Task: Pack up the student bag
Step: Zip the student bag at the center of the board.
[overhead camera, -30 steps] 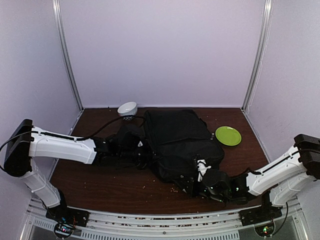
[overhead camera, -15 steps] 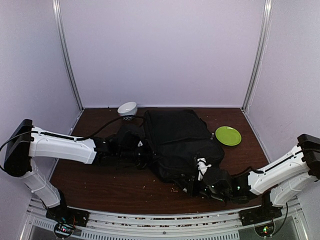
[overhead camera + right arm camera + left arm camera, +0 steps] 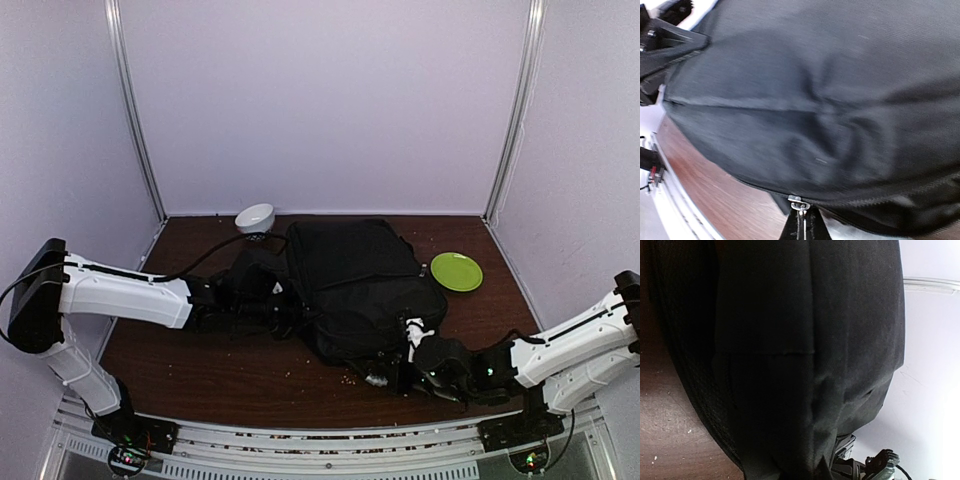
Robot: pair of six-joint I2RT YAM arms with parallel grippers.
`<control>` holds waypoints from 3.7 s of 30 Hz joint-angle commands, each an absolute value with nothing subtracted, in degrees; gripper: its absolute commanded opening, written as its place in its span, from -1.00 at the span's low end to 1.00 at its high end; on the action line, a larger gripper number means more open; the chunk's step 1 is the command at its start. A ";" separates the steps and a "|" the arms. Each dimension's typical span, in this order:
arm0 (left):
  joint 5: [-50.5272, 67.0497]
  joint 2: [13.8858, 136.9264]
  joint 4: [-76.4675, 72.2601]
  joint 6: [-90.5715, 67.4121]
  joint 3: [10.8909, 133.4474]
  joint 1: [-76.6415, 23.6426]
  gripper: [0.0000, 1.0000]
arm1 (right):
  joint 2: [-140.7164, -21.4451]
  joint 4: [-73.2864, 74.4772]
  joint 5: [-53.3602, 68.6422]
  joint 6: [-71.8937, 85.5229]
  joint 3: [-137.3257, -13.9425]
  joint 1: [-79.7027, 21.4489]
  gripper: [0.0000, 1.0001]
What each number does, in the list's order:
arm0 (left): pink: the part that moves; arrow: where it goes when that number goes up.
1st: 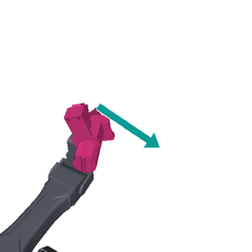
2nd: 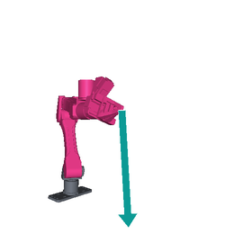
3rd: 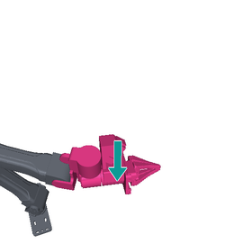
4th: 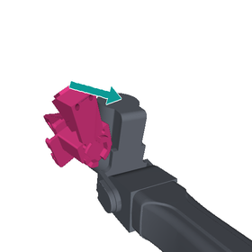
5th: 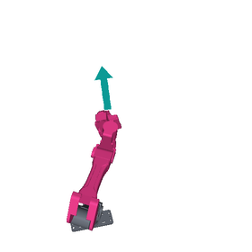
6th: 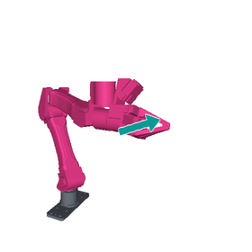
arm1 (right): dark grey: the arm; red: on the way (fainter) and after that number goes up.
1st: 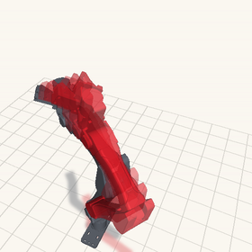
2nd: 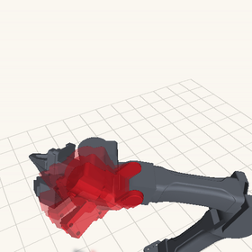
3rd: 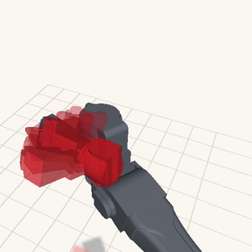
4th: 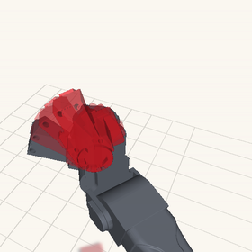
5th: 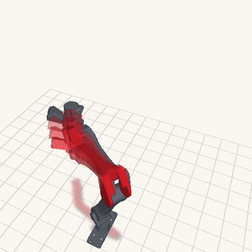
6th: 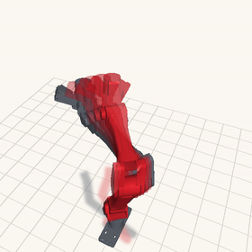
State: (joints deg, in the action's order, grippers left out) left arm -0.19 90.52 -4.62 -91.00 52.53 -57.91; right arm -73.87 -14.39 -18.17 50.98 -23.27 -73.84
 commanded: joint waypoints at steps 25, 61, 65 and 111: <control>5.82 90.03 -2.71 -75.35 50.99 -49.81 -1.00 | -70.88 5.52 -29.30 63.54 -23.02 -72.16 -1.00; -2.19 63.73 1.67 -62.11 31.82 -54.24 0.95 | -60.34 10.48 -11.86 47.77 -34.30 -55.89 0.43; 0.55 69.27 -2.81 -61.22 33.10 -54.75 0.81 | -63.27 6.02 -13.11 52.75 -32.60 -55.80 0.36; 8.14 66.14 -12.18 -69.73 22.91 -33.82 0.31 | -72.80 -22.15 -6.10 60.82 -27.53 -56.82 0.27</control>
